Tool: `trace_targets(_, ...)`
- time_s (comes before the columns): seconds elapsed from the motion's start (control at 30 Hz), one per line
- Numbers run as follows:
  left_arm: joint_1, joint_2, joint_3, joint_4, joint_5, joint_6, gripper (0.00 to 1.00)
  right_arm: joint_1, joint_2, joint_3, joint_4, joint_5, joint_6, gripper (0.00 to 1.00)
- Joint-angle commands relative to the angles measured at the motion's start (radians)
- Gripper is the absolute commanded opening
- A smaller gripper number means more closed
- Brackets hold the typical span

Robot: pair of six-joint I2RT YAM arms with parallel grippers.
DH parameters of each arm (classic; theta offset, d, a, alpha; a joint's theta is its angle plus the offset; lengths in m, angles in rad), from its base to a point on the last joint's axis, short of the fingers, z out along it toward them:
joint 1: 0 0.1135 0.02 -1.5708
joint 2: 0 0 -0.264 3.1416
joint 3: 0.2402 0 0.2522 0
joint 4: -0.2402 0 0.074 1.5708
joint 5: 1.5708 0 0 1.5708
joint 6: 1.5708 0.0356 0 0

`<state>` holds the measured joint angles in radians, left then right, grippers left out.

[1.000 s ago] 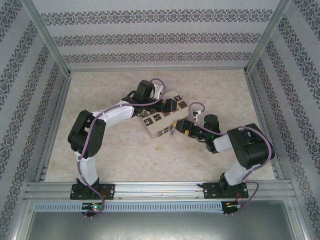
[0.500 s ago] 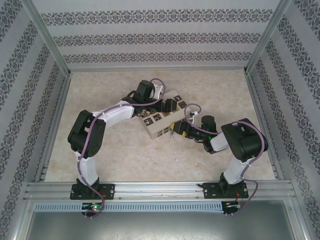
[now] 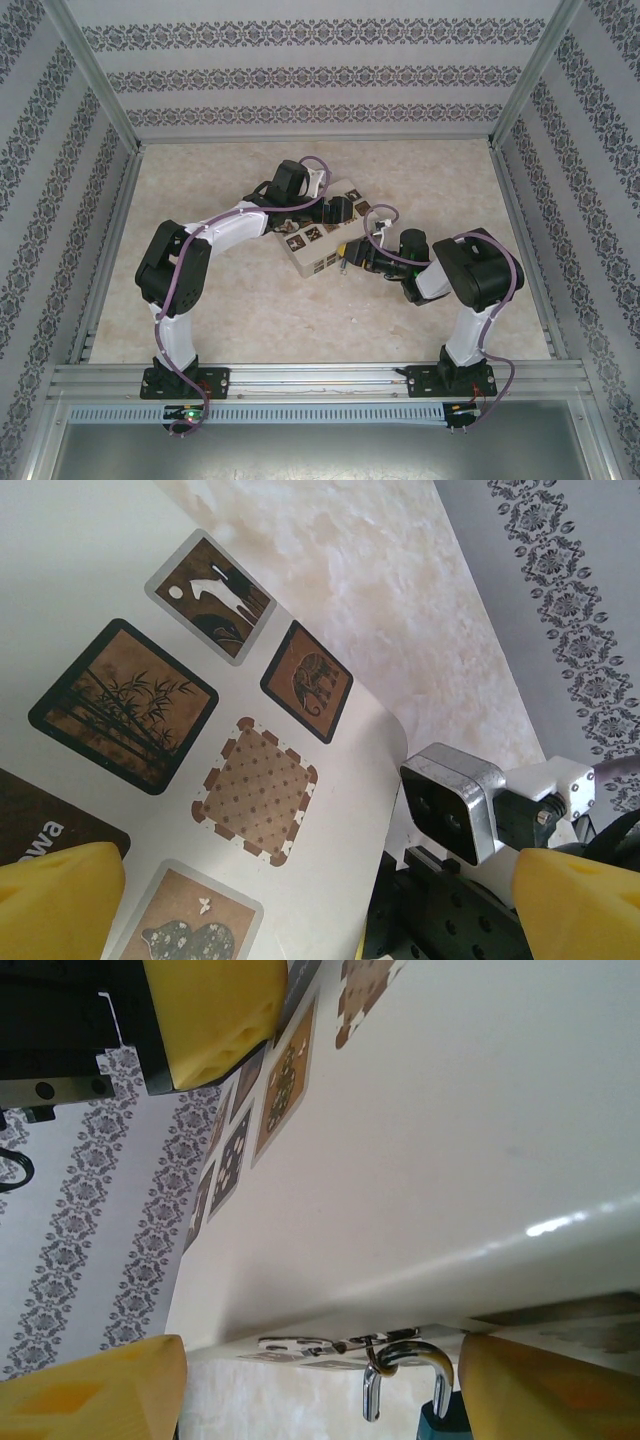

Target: Unlock a padlock with a key

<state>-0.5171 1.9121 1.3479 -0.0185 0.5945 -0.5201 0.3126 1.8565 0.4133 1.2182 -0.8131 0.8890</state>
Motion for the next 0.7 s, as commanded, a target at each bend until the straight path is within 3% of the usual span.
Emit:
trace_targets(0.0, -0.013, 0.02, -0.025, -0.127, 0.008, -0.035, 1.0, 0.026, 0.02, 0.024, 0.046, -0.046, 0.015, 0.7)
trace_targets(0.67, -0.013, 0.022, -0.021, -0.136, 0.005, -0.043, 1.0, 0.033, 0.027, 0.012, 0.016, -0.058, -0.012, 0.48)
